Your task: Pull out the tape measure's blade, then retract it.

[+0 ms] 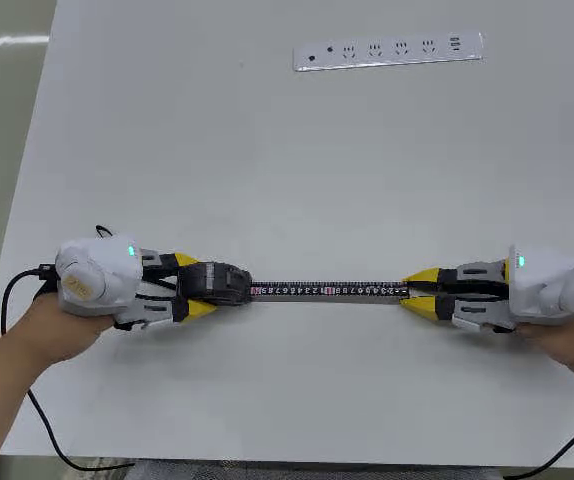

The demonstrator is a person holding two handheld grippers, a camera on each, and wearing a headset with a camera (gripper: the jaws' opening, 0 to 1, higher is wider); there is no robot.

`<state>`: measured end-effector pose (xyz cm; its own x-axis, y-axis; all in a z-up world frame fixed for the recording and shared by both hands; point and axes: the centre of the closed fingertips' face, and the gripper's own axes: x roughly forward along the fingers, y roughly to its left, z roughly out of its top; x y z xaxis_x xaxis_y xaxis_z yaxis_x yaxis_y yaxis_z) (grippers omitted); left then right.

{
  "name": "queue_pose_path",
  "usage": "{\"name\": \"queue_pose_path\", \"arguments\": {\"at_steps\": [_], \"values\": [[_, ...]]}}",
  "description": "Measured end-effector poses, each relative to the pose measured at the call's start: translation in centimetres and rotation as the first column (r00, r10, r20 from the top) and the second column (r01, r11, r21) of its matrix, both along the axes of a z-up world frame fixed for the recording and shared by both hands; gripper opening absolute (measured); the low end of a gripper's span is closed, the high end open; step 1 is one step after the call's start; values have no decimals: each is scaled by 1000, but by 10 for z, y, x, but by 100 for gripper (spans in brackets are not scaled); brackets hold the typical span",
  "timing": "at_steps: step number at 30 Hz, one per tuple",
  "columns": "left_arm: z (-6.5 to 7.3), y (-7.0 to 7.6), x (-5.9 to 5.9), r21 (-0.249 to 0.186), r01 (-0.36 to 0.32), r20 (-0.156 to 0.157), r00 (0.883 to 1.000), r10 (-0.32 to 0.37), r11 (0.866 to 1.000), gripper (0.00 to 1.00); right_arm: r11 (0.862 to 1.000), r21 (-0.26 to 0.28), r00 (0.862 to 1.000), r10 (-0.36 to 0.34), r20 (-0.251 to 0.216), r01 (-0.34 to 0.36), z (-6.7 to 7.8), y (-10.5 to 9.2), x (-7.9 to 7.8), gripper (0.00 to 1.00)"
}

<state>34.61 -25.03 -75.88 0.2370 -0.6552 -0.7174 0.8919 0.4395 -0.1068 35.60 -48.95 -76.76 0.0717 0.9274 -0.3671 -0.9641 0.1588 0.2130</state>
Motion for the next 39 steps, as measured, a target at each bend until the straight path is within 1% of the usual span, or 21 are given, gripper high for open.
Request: {"name": "queue_pose_path", "arguments": {"at_steps": [4, 22, 29, 39], "values": [[0, 0, 0, 1, 1, -1, 1000, -1, 1000, 31, 1000, 4, 1000, -5, -12, 5, 0, -3, 1, 9], [1, 0, 0, 0, -2, -1, 1000, 2, 1000, 31, 1000, 10, 999, -29, -28, 29, 0, -18, -1, 9], [0, 0, 0, 2, -1, -3, 1000, 1, 1000, 31, 999, 16, 998, -46, -33, 46, 1, -27, 0, 9], [0, 0, 0, 8, -2, -5, 1000, 2, 1000, 31, 999, 12, 998, -52, -30, 53, 1, -35, -2, 9]]}}
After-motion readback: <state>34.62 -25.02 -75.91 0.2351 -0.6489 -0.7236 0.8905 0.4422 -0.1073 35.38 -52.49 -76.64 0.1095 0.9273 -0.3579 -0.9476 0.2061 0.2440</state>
